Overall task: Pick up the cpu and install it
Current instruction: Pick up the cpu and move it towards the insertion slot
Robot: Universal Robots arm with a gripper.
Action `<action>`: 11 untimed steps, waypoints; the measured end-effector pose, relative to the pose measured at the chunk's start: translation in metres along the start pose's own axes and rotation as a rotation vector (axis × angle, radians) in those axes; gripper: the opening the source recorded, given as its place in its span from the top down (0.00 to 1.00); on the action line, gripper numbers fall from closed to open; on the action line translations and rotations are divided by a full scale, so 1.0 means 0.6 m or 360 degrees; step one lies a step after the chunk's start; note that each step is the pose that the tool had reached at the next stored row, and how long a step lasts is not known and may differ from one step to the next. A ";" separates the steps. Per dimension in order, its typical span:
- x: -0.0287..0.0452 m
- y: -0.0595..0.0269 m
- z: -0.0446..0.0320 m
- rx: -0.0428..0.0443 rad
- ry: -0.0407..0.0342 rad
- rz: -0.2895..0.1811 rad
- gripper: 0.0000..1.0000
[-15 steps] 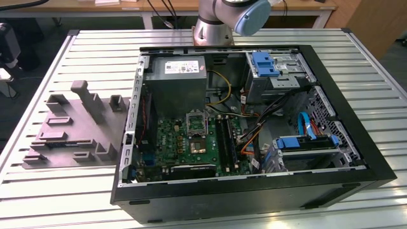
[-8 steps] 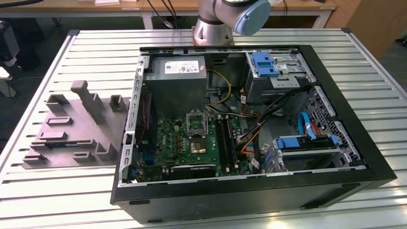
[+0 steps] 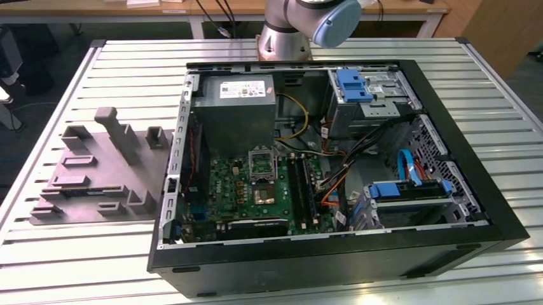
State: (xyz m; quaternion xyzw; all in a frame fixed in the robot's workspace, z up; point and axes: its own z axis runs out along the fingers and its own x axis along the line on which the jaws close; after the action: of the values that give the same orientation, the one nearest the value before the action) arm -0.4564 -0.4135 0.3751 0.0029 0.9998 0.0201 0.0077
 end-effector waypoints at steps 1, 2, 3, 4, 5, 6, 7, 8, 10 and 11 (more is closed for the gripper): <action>0.000 0.000 -0.002 0.0000 0.0000 0.0000 0.53; 0.000 0.000 -0.003 0.0000 0.0000 0.0000 0.53; 0.000 0.000 -0.005 0.0000 0.0000 0.0000 0.53; 0.000 0.000 -0.006 0.0000 0.0000 0.0000 0.53; 0.000 0.000 -0.006 0.0000 0.0000 0.0000 0.53; 0.000 0.000 -0.007 0.0000 0.0000 0.0000 0.53; 0.000 0.000 -0.009 0.0000 0.0000 0.0000 0.53; 0.000 0.000 -0.010 0.0000 0.0000 0.0000 0.53; 0.000 0.000 -0.012 0.0000 0.0000 0.0000 0.53; 0.000 0.000 -0.013 0.0000 0.0000 0.0000 0.53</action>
State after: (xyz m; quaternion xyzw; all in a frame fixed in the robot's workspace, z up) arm -0.4565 -0.4135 0.3827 0.0029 0.9998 0.0201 0.0079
